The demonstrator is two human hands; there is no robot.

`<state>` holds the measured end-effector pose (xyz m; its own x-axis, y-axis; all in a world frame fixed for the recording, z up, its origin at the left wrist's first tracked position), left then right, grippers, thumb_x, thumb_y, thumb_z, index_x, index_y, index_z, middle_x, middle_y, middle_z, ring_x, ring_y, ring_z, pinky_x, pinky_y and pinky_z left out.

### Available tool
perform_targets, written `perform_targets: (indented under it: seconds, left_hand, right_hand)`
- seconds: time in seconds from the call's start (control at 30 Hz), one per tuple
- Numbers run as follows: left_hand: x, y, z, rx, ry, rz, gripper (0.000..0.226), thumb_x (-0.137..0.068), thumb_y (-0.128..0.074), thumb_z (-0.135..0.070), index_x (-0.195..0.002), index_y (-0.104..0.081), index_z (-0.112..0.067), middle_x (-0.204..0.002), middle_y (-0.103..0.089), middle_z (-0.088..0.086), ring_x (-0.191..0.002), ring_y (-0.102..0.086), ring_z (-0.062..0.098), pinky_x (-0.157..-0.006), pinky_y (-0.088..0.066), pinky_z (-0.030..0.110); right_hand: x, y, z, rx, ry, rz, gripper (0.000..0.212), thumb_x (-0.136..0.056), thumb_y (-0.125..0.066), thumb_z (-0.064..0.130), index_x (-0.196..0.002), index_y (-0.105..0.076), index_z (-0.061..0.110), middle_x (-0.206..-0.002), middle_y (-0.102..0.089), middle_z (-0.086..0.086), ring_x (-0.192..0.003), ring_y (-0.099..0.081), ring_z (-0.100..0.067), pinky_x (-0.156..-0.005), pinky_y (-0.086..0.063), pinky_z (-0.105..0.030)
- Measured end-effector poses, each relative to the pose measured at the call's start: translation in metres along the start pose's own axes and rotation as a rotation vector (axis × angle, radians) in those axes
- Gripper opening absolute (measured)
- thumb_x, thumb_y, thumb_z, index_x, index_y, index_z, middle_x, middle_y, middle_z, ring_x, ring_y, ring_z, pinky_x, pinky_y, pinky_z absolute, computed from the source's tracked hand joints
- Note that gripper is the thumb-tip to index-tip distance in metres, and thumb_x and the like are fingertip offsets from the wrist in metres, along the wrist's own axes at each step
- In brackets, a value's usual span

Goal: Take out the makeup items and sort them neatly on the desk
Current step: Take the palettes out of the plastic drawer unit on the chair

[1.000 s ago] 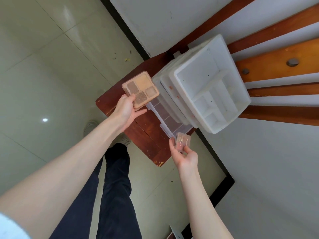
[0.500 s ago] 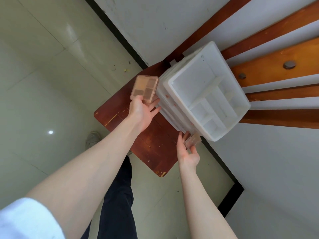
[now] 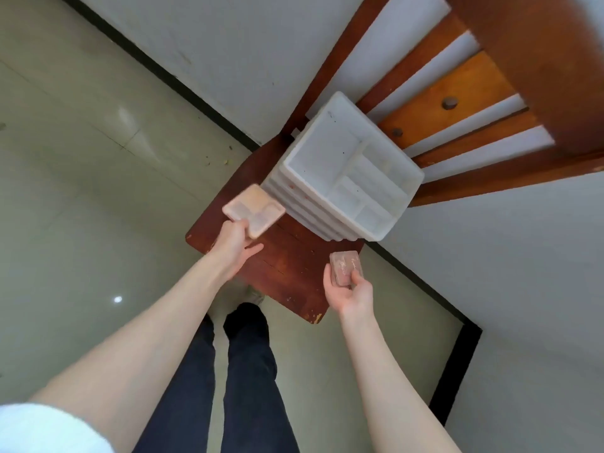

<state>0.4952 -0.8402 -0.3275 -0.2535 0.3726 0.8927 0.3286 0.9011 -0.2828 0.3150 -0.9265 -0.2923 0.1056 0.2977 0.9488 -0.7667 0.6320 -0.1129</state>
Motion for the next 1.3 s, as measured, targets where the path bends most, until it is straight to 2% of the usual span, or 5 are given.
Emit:
perform_targets:
  seconds: [0.23,0.53,0.9,1.1,1.3]
  left_hand:
    - [0.083,-0.016,-0.049,-0.707,-0.225,0.259,0.014,-0.095,-0.047,-0.012,-0.109,-0.047,-0.009,-0.114,-0.06,0.015,-0.092,-0.064,0.02,-0.078,-0.051,0.032]
    - [0.222,-0.112,-0.026,-1.209,-0.485,0.735,0.018,-0.094,-0.051,-0.029,-0.106,-0.062,-0.02,-0.101,-0.066,-0.002,-0.091,-0.063,0.01,-0.068,-0.049,0.019]
    - [0.366,-0.152,0.188,-1.5,-0.369,1.258,0.017,-0.093,-0.053,-0.03,-0.089,-0.068,-0.024,-0.073,-0.071,-0.009,-0.067,-0.064,0.002,-0.068,-0.048,0.022]
    - [0.453,-0.1,0.335,-1.607,-0.203,1.453,0.022,-0.089,-0.057,-0.035,-0.08,-0.071,-0.019,-0.073,-0.07,-0.002,-0.072,-0.062,0.015,-0.07,-0.051,0.027]
    - [0.55,-0.003,0.474,-1.679,0.038,1.622,0.024,-0.089,-0.058,-0.031,-0.083,-0.068,-0.01,-0.07,-0.064,-0.002,-0.066,-0.058,0.011,-0.063,-0.046,0.022]
  right_hand:
    - [0.094,0.021,0.027,0.159,0.189,0.127,0.014,-0.095,-0.05,0.011,-0.107,-0.054,0.005,-0.107,-0.061,-0.015,-0.099,-0.059,-0.029,-0.081,-0.048,-0.038]
    - [0.212,0.132,0.075,0.032,0.572,0.115,0.007,-0.091,-0.058,0.022,-0.09,-0.062,0.016,-0.08,-0.067,-0.001,-0.079,-0.063,-0.015,-0.063,-0.049,-0.026]
    - [0.316,0.386,0.059,-0.445,0.767,-0.191,0.013,-0.093,-0.051,0.013,-0.087,-0.063,0.013,-0.078,-0.068,-0.004,-0.073,-0.063,-0.016,-0.067,-0.048,-0.03]
    - [0.367,0.538,0.0,-0.643,0.848,-0.375,0.015,-0.093,-0.05,0.01,-0.089,-0.065,0.011,-0.082,-0.067,-0.005,-0.077,-0.063,-0.02,-0.075,-0.047,-0.033]
    - [0.428,0.685,-0.087,-0.843,0.908,-0.587,0.013,-0.091,-0.054,0.011,-0.085,-0.066,0.011,-0.078,-0.068,-0.004,-0.074,-0.063,-0.021,-0.071,-0.047,-0.03]
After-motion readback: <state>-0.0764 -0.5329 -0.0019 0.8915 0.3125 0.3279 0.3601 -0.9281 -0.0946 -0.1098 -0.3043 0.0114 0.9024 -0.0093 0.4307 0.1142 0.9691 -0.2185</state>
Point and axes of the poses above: each hand's wrist, its own x-axis away from the middle knuckle, its own y-axis out of the back of the hand, z = x × y, the point moved 2 cm from there along -x, towards the middle knuckle
